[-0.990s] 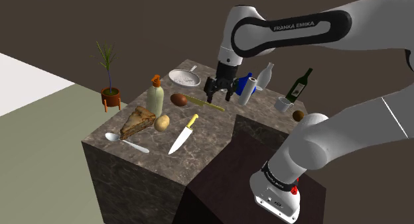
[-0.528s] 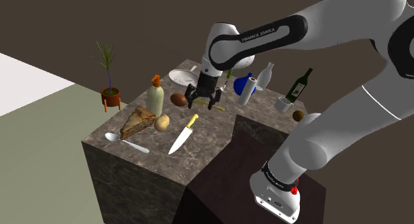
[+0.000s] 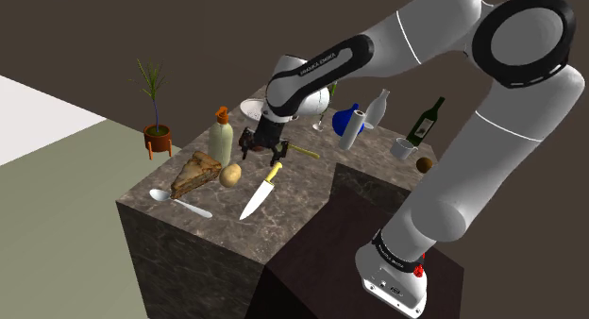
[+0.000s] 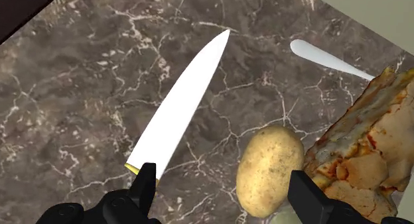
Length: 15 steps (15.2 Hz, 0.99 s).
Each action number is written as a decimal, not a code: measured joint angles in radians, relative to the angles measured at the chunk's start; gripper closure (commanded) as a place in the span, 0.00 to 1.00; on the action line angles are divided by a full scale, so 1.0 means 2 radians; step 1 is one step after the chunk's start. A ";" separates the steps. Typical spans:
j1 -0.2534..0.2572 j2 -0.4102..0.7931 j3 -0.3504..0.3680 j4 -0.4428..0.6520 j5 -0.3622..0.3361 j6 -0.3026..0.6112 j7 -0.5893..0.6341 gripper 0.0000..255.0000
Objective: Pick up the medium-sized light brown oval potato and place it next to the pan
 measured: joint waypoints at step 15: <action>0.006 0.203 0.008 0.118 0.062 0.124 0.048 0.00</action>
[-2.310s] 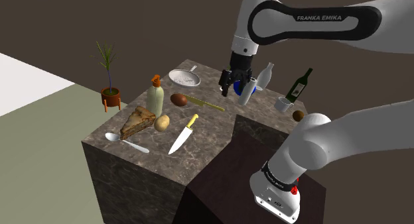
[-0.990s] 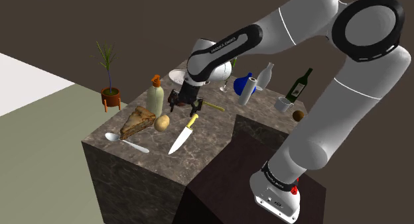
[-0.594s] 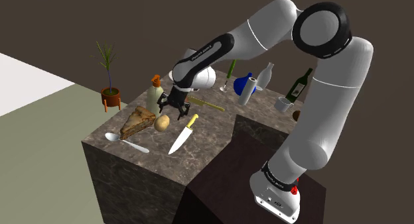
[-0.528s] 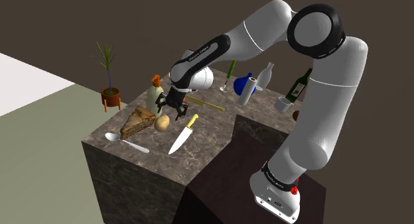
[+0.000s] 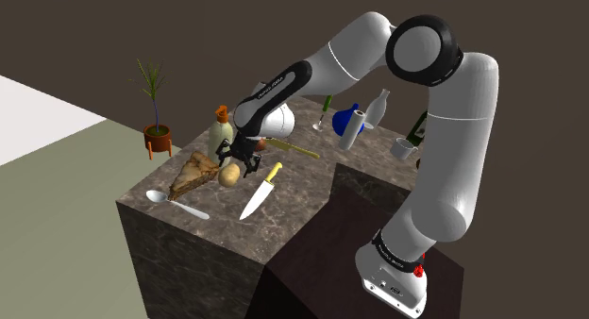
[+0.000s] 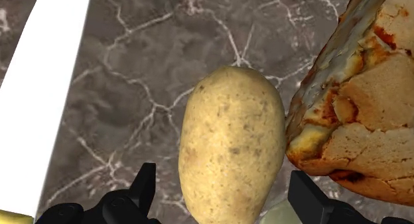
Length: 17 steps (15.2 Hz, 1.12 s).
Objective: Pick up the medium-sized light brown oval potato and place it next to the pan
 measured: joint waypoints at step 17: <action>0.001 0.010 0.002 0.002 0.002 0.006 -0.002 1.00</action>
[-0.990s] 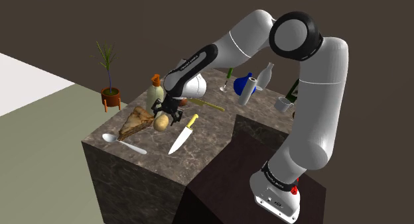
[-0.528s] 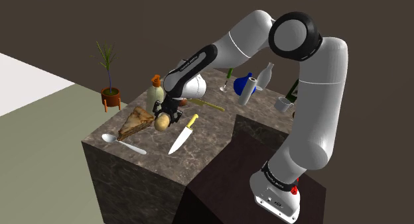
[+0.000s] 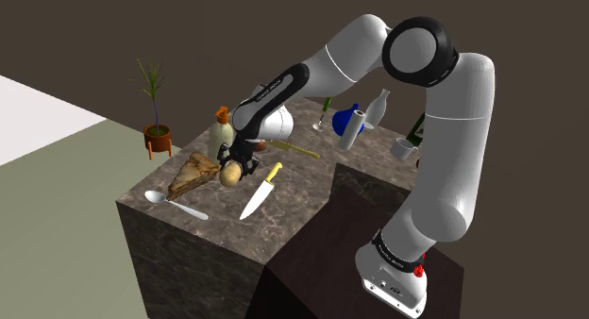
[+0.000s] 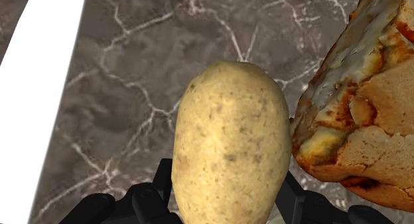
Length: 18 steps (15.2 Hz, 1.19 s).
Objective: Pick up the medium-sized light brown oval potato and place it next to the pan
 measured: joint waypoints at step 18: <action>0.007 -0.097 -0.015 -0.009 -0.029 -0.086 0.041 1.00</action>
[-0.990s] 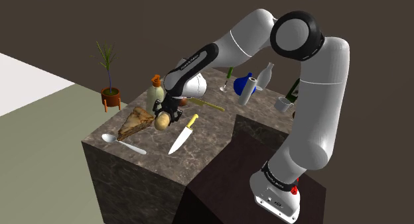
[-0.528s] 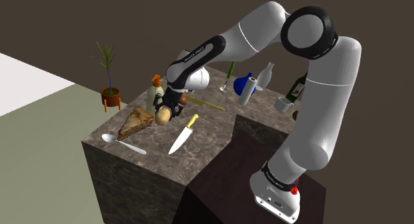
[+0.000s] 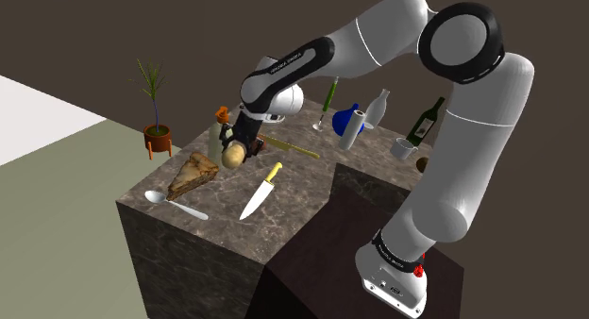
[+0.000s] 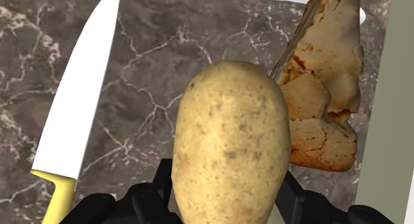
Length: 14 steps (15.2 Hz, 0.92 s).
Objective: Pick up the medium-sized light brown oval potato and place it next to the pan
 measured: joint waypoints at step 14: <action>-0.029 -0.042 -0.024 0.017 -0.012 -0.070 -0.026 1.00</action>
